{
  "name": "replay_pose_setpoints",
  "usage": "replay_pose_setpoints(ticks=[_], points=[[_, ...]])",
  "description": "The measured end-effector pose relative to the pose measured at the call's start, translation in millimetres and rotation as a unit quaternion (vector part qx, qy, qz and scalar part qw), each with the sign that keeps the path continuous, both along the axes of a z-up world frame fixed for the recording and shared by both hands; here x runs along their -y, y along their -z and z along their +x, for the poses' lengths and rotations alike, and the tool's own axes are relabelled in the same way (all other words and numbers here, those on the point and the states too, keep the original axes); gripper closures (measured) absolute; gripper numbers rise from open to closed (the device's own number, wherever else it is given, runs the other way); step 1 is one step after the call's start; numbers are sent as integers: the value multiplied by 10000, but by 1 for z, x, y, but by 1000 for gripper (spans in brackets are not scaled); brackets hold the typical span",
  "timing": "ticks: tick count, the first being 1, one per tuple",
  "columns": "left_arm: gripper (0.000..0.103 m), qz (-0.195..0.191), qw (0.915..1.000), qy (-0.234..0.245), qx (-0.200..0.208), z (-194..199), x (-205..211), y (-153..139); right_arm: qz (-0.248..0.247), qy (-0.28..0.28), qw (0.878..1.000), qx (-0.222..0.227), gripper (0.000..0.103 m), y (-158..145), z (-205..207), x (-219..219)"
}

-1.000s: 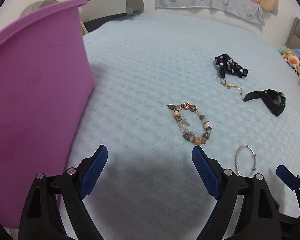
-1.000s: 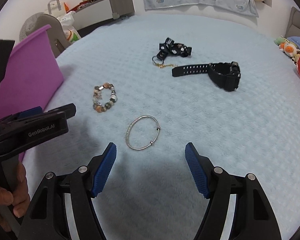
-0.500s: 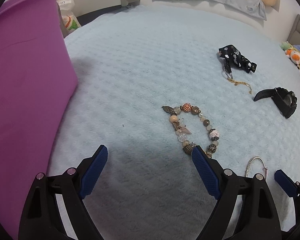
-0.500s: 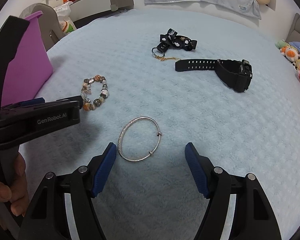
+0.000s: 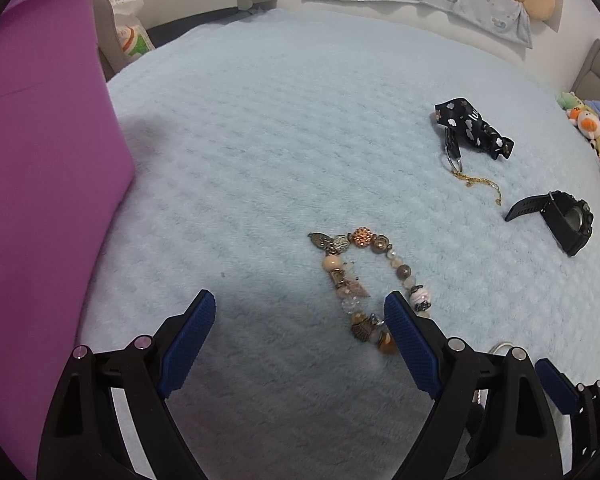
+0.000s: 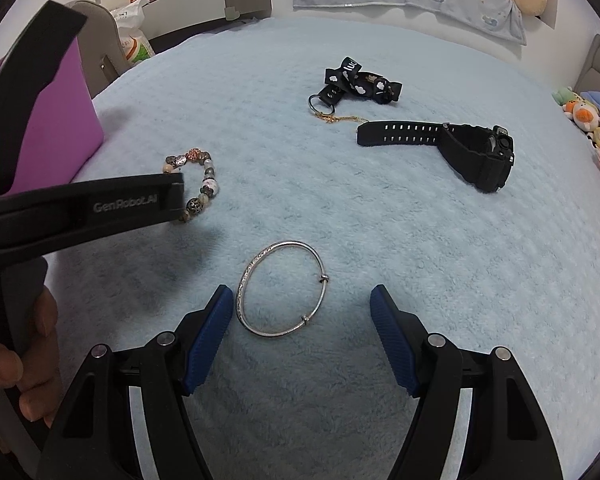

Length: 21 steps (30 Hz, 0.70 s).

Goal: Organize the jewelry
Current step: 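Grasp the beaded bracelet with the left tool while the right tool grasps the silver bangle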

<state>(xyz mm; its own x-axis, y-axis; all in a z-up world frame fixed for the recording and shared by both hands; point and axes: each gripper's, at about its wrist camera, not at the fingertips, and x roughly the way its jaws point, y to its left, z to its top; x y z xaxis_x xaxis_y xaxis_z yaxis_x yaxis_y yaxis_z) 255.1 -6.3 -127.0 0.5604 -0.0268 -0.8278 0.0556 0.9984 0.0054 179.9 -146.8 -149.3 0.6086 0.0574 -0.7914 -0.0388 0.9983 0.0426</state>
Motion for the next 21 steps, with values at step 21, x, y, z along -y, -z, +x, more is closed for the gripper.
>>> replay_pose_setpoints(ticks=[21], points=[[53,99,9998,163,98,6,13,9,-287,-288,9991,115,57,2,6,-14]])
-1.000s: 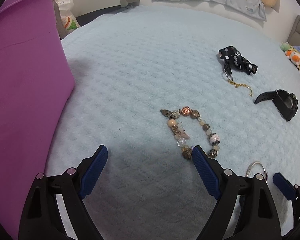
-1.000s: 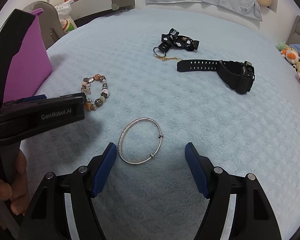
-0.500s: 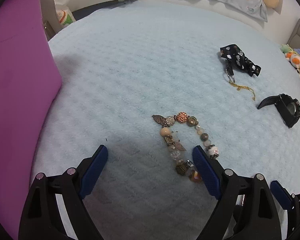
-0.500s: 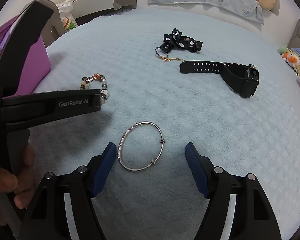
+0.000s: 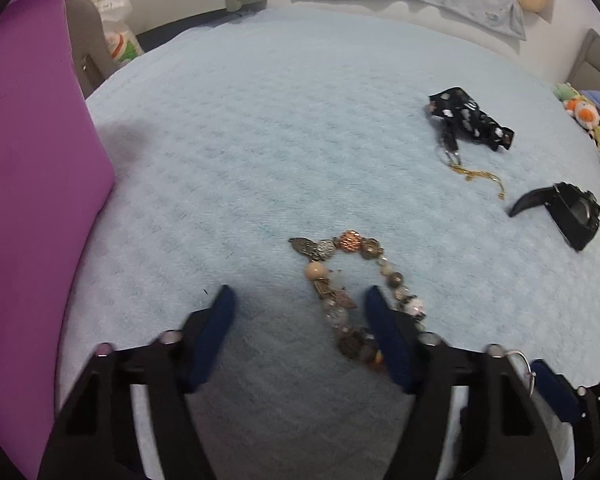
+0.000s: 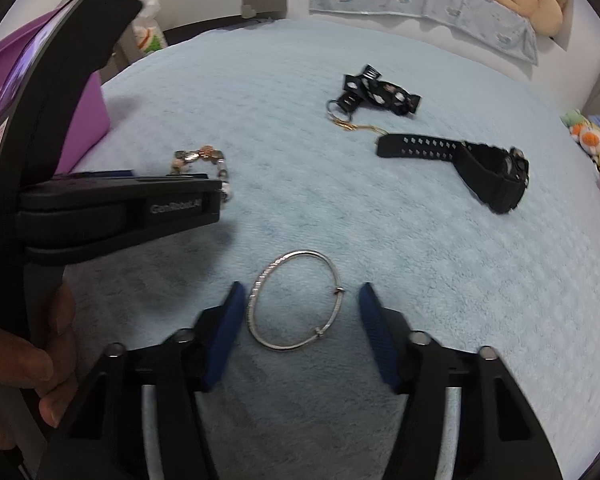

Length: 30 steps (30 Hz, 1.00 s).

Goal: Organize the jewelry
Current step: 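Grasp the beaded bracelet with the left tool while the right tool grasps the silver bangle, then carry the beaded bracelet in the left tool and the bangle in the right tool over the tub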

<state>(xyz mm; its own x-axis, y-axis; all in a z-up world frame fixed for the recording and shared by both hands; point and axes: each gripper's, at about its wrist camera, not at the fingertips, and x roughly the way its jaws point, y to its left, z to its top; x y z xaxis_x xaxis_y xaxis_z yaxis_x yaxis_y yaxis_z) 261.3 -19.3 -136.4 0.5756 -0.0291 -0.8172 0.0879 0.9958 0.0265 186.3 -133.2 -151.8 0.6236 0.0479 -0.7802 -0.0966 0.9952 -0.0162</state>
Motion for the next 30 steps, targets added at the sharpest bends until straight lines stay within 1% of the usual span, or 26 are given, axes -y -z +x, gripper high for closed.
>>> replay_pose_setpoints(ticks=[1,2,3,5,6,7,13,21,30], points=[[63,38,10000,3,23,-2,1,-1,-34,-48,10000,13,57,-1,-1,-3],[69,25,10000,8,32,-3,1,-2,-59,-54,10000,14,57,-1,-1,-4],[72,-10,10000,4,31,-4,0,-3,6,-50,10000,6,58,-1,-1,-2],[87,-89,10000,-25,26,-5,-5,-5,163,-40,9999,-6,58,-2,-1,2],[91,-181,9998,-45,14,-6,-9,-6,274,-24,9996,-6,58,-3,-2,5],[94,-279,9996,-54,5,-7,-13,-8,325,-15,9995,-1,58,-3,-2,7],[94,-415,9991,-3,108,-27,-19,-20,555,41,9984,68,58,-12,-12,14],[94,-707,9968,99,354,-59,-29,-55,791,132,9966,199,58,-29,-30,28],[94,-816,9942,182,672,-96,-34,-96,866,58,9944,596,58,-67,-57,28]])
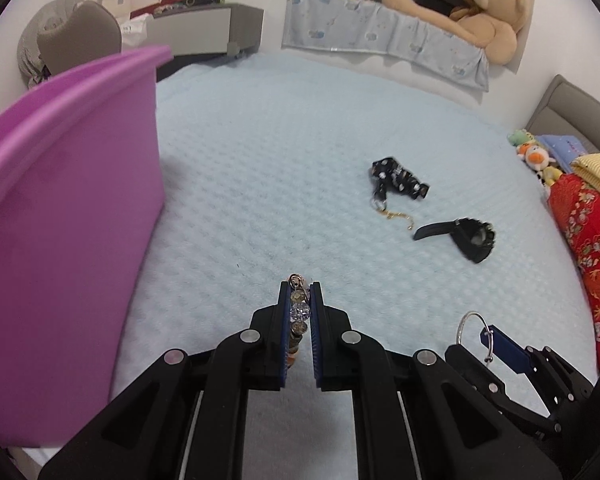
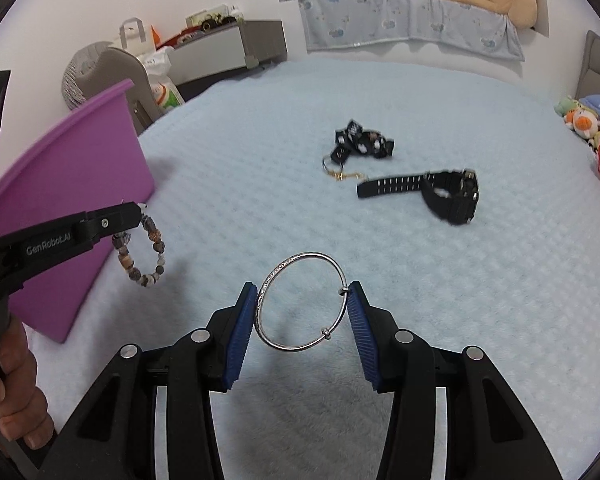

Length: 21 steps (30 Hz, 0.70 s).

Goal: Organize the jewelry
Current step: 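Carry the beaded bracelet in the left tool and the bangle in the right tool over the tub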

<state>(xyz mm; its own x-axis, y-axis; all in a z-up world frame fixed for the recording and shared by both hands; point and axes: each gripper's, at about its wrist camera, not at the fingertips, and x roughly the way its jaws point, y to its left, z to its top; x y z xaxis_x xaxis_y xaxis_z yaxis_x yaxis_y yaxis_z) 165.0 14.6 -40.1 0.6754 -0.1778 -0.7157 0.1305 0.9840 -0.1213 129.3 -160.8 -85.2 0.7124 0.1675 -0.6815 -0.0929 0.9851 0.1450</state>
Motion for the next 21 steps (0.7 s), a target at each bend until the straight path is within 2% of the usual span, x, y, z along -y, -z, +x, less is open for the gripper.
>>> replay_pose_setpoints(ticks=[12,21], points=[[94,-172,9967,-193,776,-42,-19,-80,70,-140,9981,596,58,-65,-27,-12],[94,-232,9899,-422,1333,-77,-55,-139,135,-577,9920,1115,58,-125,-41,-51]])
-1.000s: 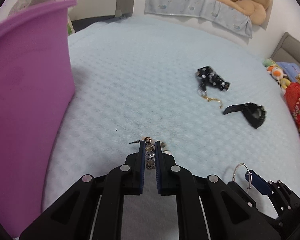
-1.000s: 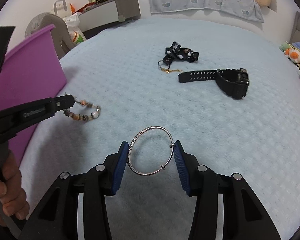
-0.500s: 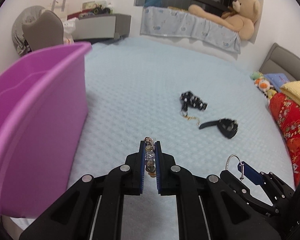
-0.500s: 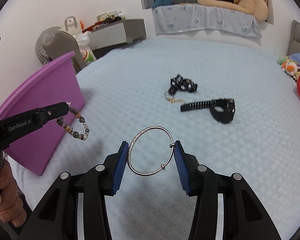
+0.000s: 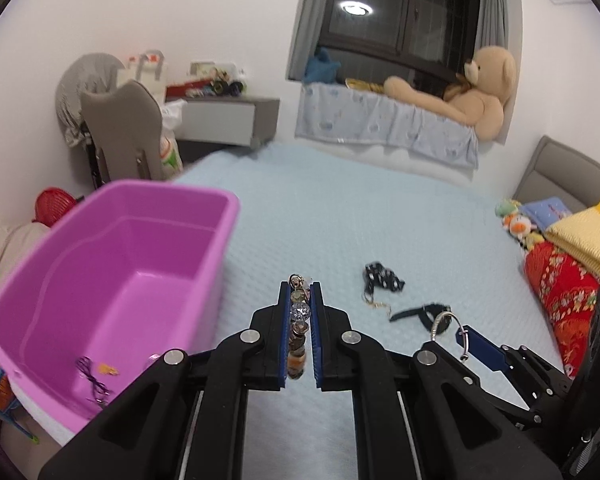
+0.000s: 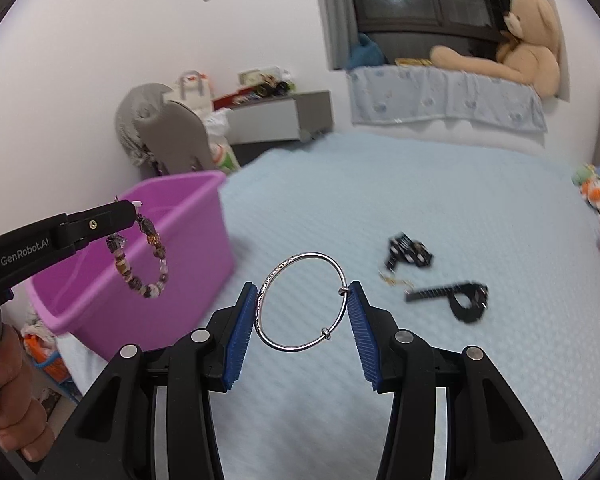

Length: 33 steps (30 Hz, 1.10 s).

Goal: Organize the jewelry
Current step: 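Carry the beaded bracelet in the left tool and the bangle in the right tool over the tub, then open the left tool over the tub while the right tool releases the bangle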

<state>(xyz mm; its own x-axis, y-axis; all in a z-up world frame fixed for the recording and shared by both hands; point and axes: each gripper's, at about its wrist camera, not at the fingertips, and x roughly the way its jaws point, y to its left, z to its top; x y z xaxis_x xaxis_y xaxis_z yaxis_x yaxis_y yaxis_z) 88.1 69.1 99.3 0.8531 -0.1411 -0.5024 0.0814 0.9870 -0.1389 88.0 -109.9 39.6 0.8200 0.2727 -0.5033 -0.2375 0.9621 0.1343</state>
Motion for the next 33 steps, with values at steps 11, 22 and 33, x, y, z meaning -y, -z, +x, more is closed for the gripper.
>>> replay_pose_setpoints(ticks=[11,22,33], points=[[94,-56,9978,-617,249,-17,-79,-45,142,-954,9944,424,58,-67,6,-88],[94,-110,9931,-1167,37,-14,-151,-41,26,-1676,9857,175,58,-80,35,-180],[94,-29,9862,-1524,-648,24,-191,10,-448,-1966,9782,-487,58,-43,66,-237]])
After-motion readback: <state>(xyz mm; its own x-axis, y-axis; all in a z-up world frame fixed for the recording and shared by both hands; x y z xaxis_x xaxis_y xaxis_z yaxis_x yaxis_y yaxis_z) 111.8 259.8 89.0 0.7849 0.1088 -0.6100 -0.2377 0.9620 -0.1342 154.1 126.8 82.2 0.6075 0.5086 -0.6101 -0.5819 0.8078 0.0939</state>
